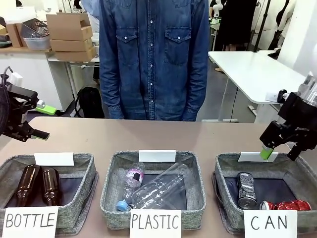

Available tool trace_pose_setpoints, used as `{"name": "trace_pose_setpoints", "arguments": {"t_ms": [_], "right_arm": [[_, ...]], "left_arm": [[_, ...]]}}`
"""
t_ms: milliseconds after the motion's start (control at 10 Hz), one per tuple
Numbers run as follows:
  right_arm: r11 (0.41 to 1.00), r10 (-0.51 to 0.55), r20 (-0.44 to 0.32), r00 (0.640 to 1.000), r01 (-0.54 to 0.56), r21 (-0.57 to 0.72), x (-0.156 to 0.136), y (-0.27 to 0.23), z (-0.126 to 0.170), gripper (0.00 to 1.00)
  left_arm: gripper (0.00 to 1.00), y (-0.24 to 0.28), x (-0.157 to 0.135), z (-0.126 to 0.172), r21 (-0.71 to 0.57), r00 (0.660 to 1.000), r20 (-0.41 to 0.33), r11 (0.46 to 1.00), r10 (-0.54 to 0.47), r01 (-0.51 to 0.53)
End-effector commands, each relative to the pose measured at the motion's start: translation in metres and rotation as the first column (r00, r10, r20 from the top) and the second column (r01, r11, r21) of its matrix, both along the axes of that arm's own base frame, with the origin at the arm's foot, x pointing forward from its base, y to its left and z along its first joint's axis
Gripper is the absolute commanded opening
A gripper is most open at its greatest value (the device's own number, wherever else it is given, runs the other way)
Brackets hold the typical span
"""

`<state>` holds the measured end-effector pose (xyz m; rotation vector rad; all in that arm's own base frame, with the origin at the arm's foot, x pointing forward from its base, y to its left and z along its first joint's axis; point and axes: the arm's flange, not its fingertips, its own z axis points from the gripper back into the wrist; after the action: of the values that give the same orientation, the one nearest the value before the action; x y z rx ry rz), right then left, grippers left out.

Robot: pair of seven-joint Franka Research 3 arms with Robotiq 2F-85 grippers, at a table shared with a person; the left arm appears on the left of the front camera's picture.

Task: Sort the can waste into the basket.
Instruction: Pick up the can waste from the table and place it in the right Fabric basket.

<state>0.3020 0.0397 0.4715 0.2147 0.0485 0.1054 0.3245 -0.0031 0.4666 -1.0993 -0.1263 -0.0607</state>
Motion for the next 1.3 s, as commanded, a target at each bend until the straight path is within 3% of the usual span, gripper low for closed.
{"name": "trace_pose_setpoints", "arguments": {"t_ms": [0, 100, 200, 300, 400, 500, 600, 700, 1200], "right_arm": [[0.982, 0.023, 0.028, 0.999, -0.027, 0.186, 0.007, -0.004, 0.008, 1.0], [0.895, 0.029, 0.075, 0.997, -0.06, 0.441, 0.01, -0.006, 0.019, 1.0], [0.724, -0.007, 0.107, 0.994, -0.068, 0.687, 0.015, -0.011, 0.031, 1.0], [0.575, -0.02, 0.088, 0.996, -0.061, 0.816, 0.019, -0.013, 0.036, 1.0], [0.509, -0.029, 0.068, 0.997, -0.043, 0.86, 0.023, -0.014, 0.036, 1.0], [0.512, -0.043, 0.065, 0.997, -0.034, 0.858, 0.028, -0.013, 0.034, 1.0], [0.582, -0.018, 0.073, 0.997, -0.049, 0.812, 0.034, -0.01, 0.028, 1.0], [0.649, -0.083, 0.074, 0.994, -0.003, 0.761, 0.018, -0.017, 0.049, 1.0], [0.649, -0.083, 0.074, 0.994, -0.003, 0.761, 0.018, -0.017, 0.049, 1.0]], "left_arm": [[1.0, 0.002, -0.004, 0.001, 0.0, 1.0, -0.013, 1.0, -0.002, 0.002], [1.0, 0.002, -0.004, 0.001, 0.0, 1.0, -0.013, 1.0, -0.002, 0.002], [1.0, 0.002, -0.004, 0.001, 0.0, 1.0, -0.013, 1.0, -0.002, 0.002], [1.0, 0.002, -0.004, 0.001, 0.0, 1.0, -0.013, 1.0, -0.002, 0.002], [1.0, 0.002, -0.004, 0.001, 0.0, 1.0, -0.013, 1.0, -0.002, 0.002], [1.0, 0.002, -0.004, 0.001, 0.0, 1.0, -0.013, 1.0, -0.002, 0.002], [1.0, 0.002, -0.004, 0.001, 0.0, 1.0, -0.013, 1.0, -0.002, 0.002], [1.0, 0.002, -0.004, 0.001, 0.0, 1.0, -0.013, 1.0, -0.002, 0.002], [1.0, 0.002, -0.004, 0.001, 0.0, 1.0, -0.013, 1.0, -0.002, 0.002]]}}
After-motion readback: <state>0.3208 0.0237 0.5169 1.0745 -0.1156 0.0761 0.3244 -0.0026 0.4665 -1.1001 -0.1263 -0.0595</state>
